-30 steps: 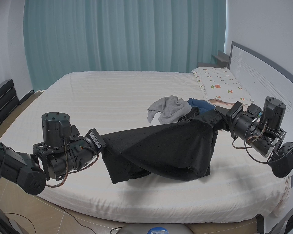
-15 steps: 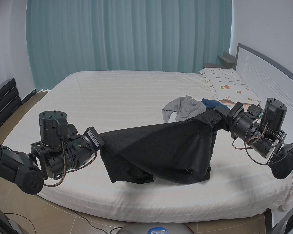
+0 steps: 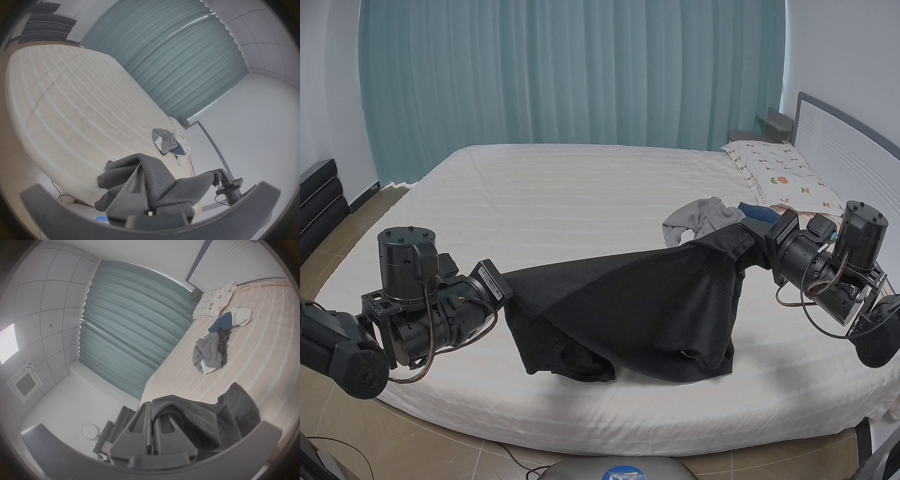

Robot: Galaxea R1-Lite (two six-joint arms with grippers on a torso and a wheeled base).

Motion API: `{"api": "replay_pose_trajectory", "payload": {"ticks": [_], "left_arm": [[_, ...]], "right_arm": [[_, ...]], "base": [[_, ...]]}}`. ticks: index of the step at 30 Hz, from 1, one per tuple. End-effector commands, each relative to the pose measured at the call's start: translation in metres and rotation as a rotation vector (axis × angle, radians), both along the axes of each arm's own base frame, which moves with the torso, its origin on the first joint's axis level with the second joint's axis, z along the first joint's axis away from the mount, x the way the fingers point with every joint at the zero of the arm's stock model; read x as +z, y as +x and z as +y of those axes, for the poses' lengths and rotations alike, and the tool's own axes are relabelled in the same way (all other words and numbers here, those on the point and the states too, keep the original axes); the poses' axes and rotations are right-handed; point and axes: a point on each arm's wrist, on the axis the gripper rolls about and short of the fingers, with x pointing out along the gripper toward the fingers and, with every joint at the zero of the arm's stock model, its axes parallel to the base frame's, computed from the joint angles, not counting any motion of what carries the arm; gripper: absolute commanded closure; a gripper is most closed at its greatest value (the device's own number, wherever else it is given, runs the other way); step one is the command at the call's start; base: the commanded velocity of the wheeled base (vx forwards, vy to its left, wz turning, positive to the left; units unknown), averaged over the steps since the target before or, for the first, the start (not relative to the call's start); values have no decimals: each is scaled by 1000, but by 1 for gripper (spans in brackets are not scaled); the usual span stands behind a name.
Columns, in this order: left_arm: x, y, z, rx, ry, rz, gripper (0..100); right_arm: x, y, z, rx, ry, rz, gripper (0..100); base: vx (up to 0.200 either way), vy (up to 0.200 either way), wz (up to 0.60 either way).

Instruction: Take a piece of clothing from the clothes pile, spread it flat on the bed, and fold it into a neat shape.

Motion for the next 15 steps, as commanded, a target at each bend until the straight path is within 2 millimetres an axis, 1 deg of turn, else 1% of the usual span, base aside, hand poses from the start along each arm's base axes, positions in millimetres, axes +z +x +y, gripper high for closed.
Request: {"api": "replay_pose_trajectory", "payload": {"ticks": [1, 15], "left_arm": [[0, 0, 0, 0, 0, 0, 100], [3, -1, 1, 0, -5, -13, 100]], "right_arm": [[1, -1, 0, 0, 1, -4, 100], [2, -1, 0, 3, 3, -7, 100]], "base": [[0, 200, 0], [0, 200, 0]]}}
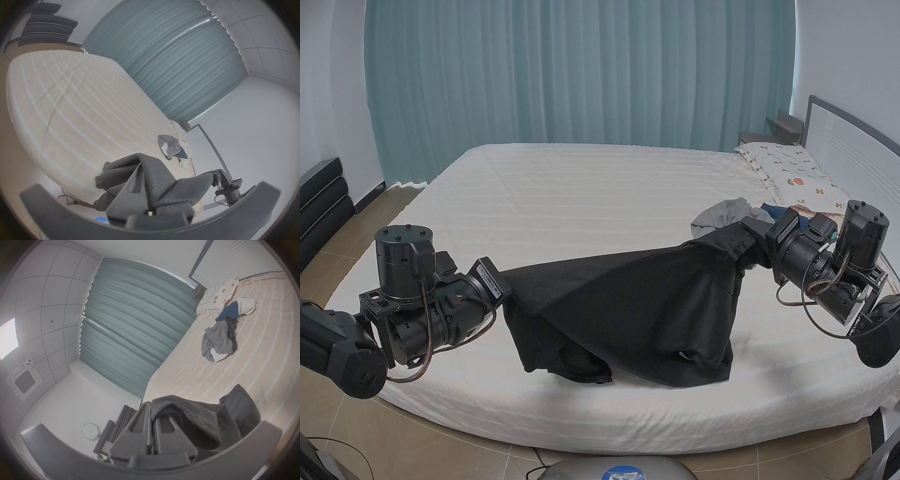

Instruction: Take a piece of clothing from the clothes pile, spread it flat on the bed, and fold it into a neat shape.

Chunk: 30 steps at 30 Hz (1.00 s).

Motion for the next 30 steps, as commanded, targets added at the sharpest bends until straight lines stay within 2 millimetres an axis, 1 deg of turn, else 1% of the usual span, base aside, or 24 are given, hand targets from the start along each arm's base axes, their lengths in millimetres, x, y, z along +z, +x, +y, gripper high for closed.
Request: {"api": "replay_pose_trajectory", "payload": {"ticks": [1, 4, 16, 21, 27, 28, 30], "left_arm": [[1, 0, 0, 0, -1, -2, 100], [1, 0, 0, 0, -1, -2, 100], [0, 0, 0, 0, -2, 3, 100], [0, -1, 0, 0, -3, 2, 100], [3, -5, 0, -10, -7, -6, 100], [8, -9, 0, -16, -14, -18, 100], [13, -15, 0, -28, -23, -34, 100]], "right_arm": [[1, -1, 0, 2, 1, -3, 100], [0, -2, 2, 9, 0, 0, 100], [-1, -5, 3, 19, -9, 3, 100], [3, -16, 5, 47, -5, -10, 100], [17, -35, 2, 73, -4, -67, 100], [25, -44, 2, 87, 2, -100, 100], [34, -55, 0, 102, 9, -139, 100]], "base": [[0, 200, 0], [0, 200, 0], [0, 0, 0], [-200, 0, 0], [-200, 0, 0], [-200, 0, 0], [-200, 0, 0]]}}
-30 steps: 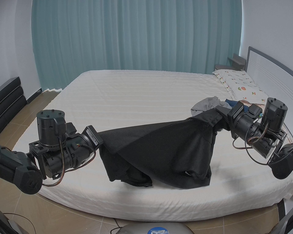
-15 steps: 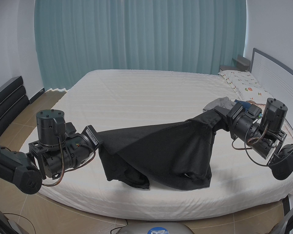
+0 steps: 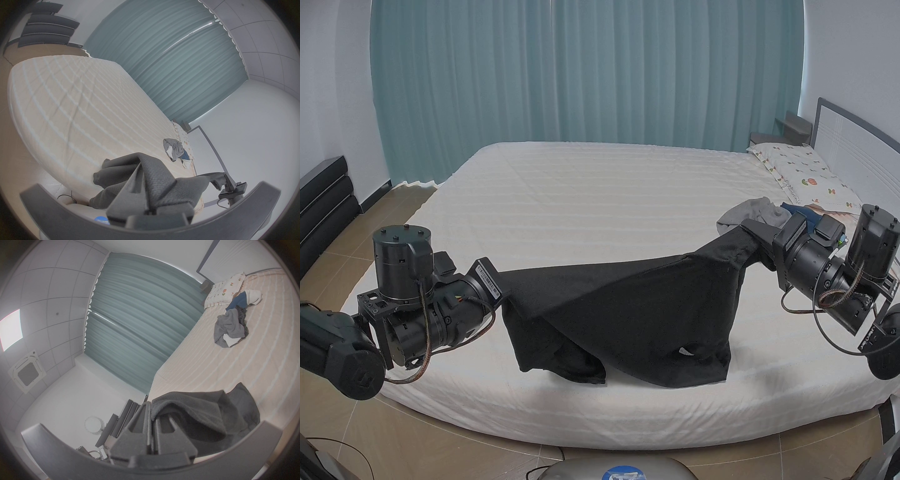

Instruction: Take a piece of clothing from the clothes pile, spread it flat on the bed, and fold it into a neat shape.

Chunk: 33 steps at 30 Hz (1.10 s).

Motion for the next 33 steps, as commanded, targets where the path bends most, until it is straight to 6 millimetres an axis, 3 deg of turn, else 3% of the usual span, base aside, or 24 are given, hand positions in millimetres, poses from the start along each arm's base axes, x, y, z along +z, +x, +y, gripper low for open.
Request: {"api": "replay_pose_trajectory", "payload": {"ticks": [1, 8, 9, 12, 16, 19, 20, 21, 23, 24, 27, 30, 32, 33], "left_arm": [[12, -14, 1, -24, -22, -38, 100], [36, -32, 5, -47, -60, -111, 100], [36, -32, 5, -47, -60, -111, 100], [56, -34, 6, -46, -68, -126, 100], [77, -27, 5, -39, -61, -109, 100], [84, -24, 4, -39, -52, -88, 100], [83, -18, 1, -36, -36, -53, 100], [78, -12, -2, -34, -25, -29, 100], [77, -9, -3, -34, -21, -21, 100], [68, 2, -4, -20, -7, 10, 100], [53, 24, -6, 1, 11, 59, 100], [42, 44, -2, 8, 11, 96, 100], [38, 51, -2, -2, 8, 109, 100], [32, 62, 0, -12, -6, 131, 100]], "right_arm": [[28, -32, -6, 35, 33, -112, 100], [82, -76, -35, 8, 92, -313, 100], [82, -76, -35, 8, 92, -313, 100], [122, -96, -48, -8, 100, -343, 100], [159, -98, -57, -46, 87, -344, 100], [170, -86, -57, -65, 76, -338, 100], [174, -72, -55, -82, 67, -330, 100], [173, -59, -53, -91, 57, -312, 100], [171, -52, -51, -97, 51, -303, 100], [164, -25, -46, -116, 26, -263, 100], [158, 14, -42, -162, 0, -231, 100], [147, 48, -36, -178, -14, -192, 100], [139, 59, -33, -177, -24, -168, 100], [126, 78, -28, -189, -36, -135, 100]], "base": [[-200, 0, 0], [-86, 0, 0], [0, 0, 0], [0, 0, 0], [0, 0, 0], [0, 0, 0], [0, 0, 0], [0, 0, 0], [0, 0, 0], [0, 0, 0], [0, 0, 0], [0, 0, 0], [0, 0, 0], [0, 0, 0]]}}
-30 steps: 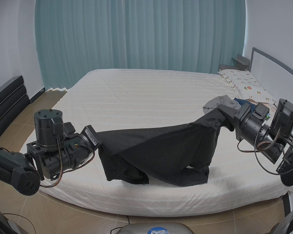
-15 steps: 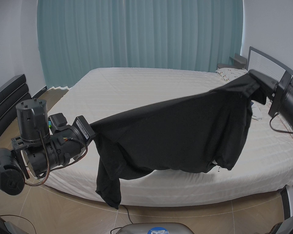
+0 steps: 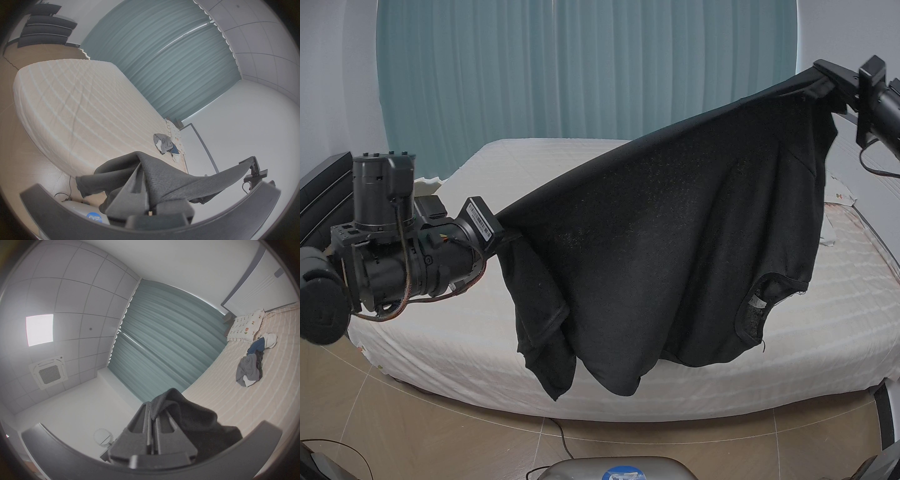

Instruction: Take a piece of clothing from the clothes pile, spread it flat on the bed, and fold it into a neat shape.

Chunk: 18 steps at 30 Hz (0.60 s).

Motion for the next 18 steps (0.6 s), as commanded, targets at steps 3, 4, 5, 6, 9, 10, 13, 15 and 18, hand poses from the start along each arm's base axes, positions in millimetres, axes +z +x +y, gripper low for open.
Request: {"api": "replay_pose_trajectory", "payload": {"ticks": [3, 4, 5, 6, 9, 10, 13, 15, 18], "left_arm": [[-40, 66, 0, 13, -48, 156, 100], [-41, 67, 0, 15, -53, 161, 100], [-45, 75, -1, 24, -68, 175, 100], [-48, 80, -1, 30, -72, 185, 100], [-59, 94, -2, 43, -70, 200, 100], [-66, 100, -2, 47, -65, 211, 100], [-78, 113, -4, 56, -57, 227, 100], [-85, 120, -5, 64, -52, 236, 100], [-92, 131, -4, 72, -54, 241, 100]], "right_arm": [[-59, 108, 20, -86, -39, 146, 100], [-60, 110, 21, -87, -38, 145, 100], [-67, 117, 23, -87, -35, 135, 100], [-71, 121, 25, -87, -32, 128, 100], [-81, 131, 30, -84, -28, 116, 100], [-86, 135, 31, -85, -30, 119, 100], [-96, 142, 33, -90, -32, 131, 100], [-102, 146, 34, -93, -33, 139, 100], [-115, 152, 36, -93, -40, 158, 100]], "base": [[133, 0, 0], [200, 0, 0], [200, 0, 0], [200, 0, 0], [200, 0, 0], [200, 0, 0], [200, 0, 0], [200, 0, 0], [200, 0, 0]]}}
